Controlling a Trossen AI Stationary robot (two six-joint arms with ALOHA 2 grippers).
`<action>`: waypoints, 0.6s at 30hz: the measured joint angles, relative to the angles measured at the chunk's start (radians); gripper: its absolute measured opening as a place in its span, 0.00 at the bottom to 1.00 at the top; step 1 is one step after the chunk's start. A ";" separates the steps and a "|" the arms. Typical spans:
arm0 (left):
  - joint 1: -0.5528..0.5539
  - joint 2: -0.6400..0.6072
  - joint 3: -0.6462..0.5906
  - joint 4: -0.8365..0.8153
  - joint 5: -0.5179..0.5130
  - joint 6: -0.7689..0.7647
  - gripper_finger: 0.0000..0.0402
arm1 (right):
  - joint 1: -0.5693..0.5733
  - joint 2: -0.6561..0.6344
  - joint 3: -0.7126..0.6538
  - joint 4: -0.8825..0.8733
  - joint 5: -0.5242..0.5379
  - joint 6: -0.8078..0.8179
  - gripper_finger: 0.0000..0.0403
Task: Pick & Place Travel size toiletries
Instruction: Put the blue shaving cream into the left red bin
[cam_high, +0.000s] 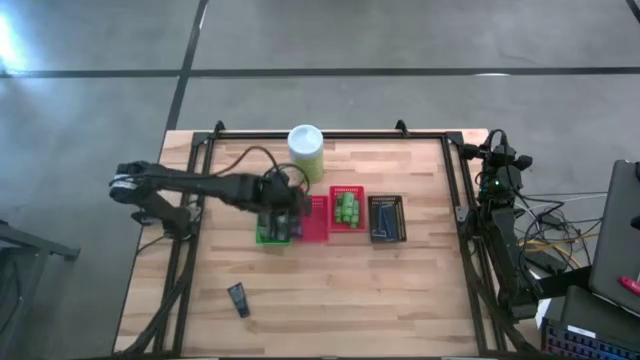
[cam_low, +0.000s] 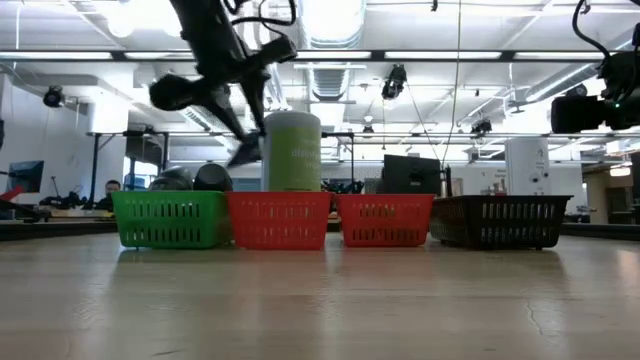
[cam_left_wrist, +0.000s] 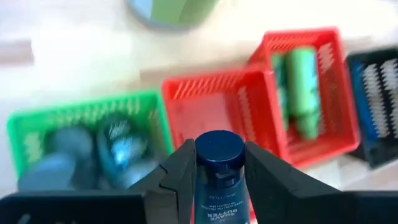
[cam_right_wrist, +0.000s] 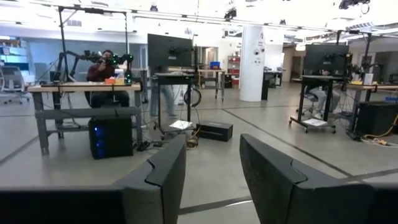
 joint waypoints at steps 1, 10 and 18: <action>0.018 0.001 0.001 0.021 0.000 0.022 0.30 | 0.000 0.000 0.000 0.000 0.000 0.000 0.38; 0.080 0.049 0.001 0.122 0.018 0.117 0.29 | 0.000 0.000 0.000 0.000 0.000 0.000 0.43; 0.081 0.115 0.001 0.138 0.042 0.154 0.20 | 0.000 0.000 0.000 0.000 0.000 0.000 0.47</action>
